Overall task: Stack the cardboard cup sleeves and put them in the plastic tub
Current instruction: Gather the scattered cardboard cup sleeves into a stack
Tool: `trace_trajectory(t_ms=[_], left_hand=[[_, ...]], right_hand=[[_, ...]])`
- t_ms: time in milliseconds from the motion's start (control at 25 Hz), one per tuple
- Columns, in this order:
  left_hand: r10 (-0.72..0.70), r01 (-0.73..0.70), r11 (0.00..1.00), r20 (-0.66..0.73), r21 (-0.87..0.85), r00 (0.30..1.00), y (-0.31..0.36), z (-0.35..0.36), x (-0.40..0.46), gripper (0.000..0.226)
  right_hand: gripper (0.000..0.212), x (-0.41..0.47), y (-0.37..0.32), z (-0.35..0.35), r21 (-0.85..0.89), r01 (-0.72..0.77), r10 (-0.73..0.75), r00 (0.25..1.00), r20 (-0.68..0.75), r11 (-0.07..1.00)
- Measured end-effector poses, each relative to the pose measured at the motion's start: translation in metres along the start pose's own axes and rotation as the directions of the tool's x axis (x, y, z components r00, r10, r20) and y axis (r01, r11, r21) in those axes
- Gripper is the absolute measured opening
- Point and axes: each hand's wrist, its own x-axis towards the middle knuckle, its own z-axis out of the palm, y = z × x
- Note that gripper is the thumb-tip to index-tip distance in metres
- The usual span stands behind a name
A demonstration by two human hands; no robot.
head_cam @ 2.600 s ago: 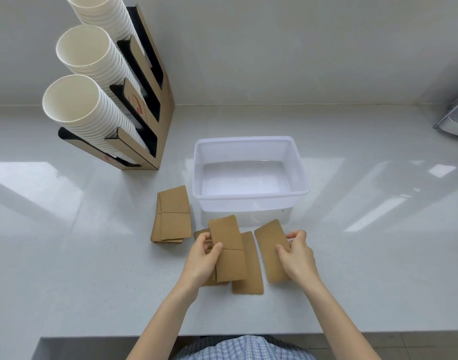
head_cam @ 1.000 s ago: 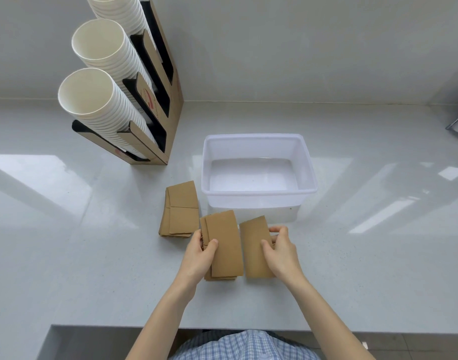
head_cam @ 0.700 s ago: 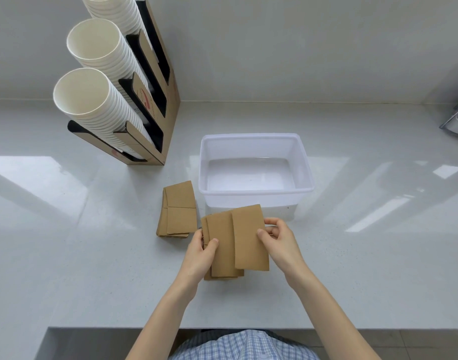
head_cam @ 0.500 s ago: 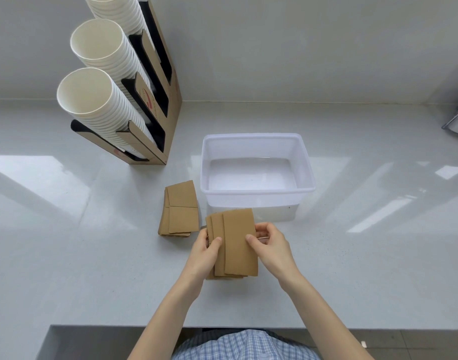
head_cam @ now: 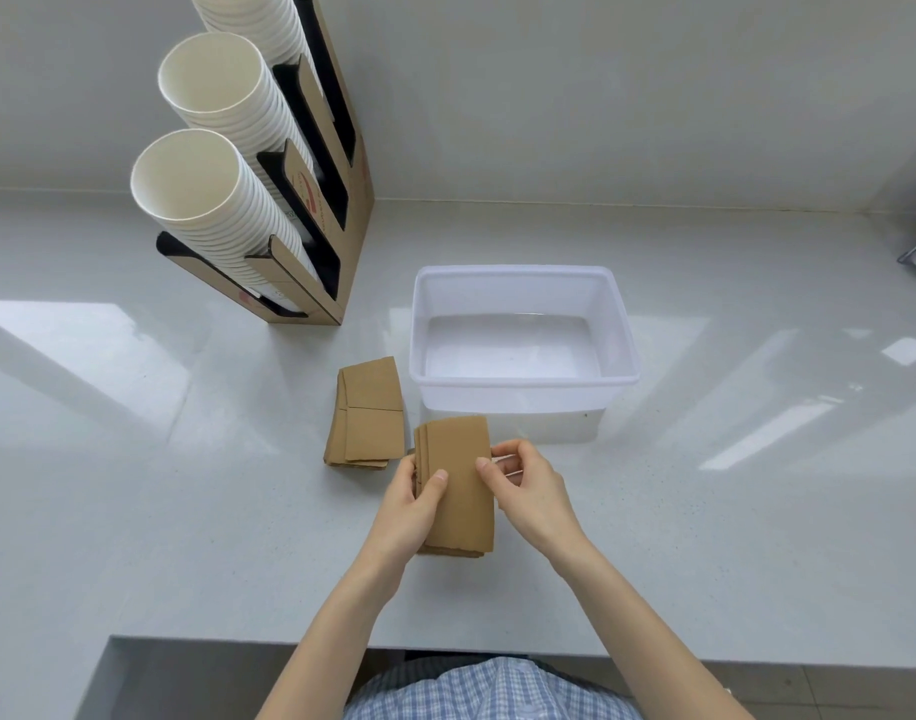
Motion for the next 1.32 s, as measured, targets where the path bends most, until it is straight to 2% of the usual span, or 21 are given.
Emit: trace_trajectory(t_ms=[80, 240, 360, 440, 520, 600, 760, 1000, 1160, 1320], left_hand=[[0.006, -0.006, 1.0, -0.022, -0.013, 1.0, 0.0, -0.006, -0.002, 0.011], [0.04, -0.045, 0.998, -0.084, -0.051, 0.996, 0.001, -0.023, -0.007, 0.013], [0.043, -0.053, 0.996, -0.132, -0.07, 0.99, 0.001, -0.036, -0.011, 0.024], [0.044, -0.06, 0.994, -0.165, -0.092, 0.985, 0.001, -0.044, -0.014, 0.024], [0.035, -0.056, 0.993, -0.189, -0.107, 0.981, 0.002, -0.048, -0.016, 0.027], [0.028, -0.053, 0.992, -0.207, -0.117, 0.978, 0.001, -0.051, -0.017, 0.029], [0.03, -0.056, 0.992, -0.216, -0.116, 0.976, -0.001, -0.05, -0.018, 0.028], [0.045, -0.07, 0.991, -0.205, -0.114, 0.978, 0.001, -0.049, -0.016, 0.022], [0.052, -0.074, 0.991, -0.192, -0.112, 0.98, 0.003, -0.048, -0.015, 0.023], [0.054, -0.072, 0.992, -0.17, -0.102, 0.984, 0.002, -0.045, -0.013, 0.022]], right_hand=[[0.027, 0.006, 0.003, 0.003, -0.024, -0.034, 0.034, 0.999, -0.01, 0.999], [0.033, 0.014, 0.014, 0.016, -0.282, -0.029, 0.036, 0.999, 0.02, 0.959], [0.055, 0.014, 0.015, 0.032, -0.568, 0.026, 0.006, 0.999, 0.053, 0.823], [0.067, 0.013, 0.014, 0.045, -0.697, 0.055, -0.042, 0.998, 0.037, 0.715], [0.07, 0.014, 0.012, 0.054, -0.755, 0.055, -0.059, 0.998, 0.022, 0.653], [0.069, 0.015, 0.009, 0.059, -0.767, 0.059, -0.047, 0.998, 0.037, 0.639], [0.058, 0.016, 0.004, 0.057, -0.738, 0.056, -0.011, 0.998, 0.065, 0.673], [0.033, 0.024, 0.007, 0.044, -0.572, 0.003, 0.065, 0.993, 0.099, 0.82], [0.011, 0.02, 0.002, 0.027, -0.276, -0.057, 0.104, 0.982, 0.16, 0.959], [0.007, 0.009, -0.007, -0.008, 0.066, -0.087, 0.08, 0.991, 0.106, 0.994]])
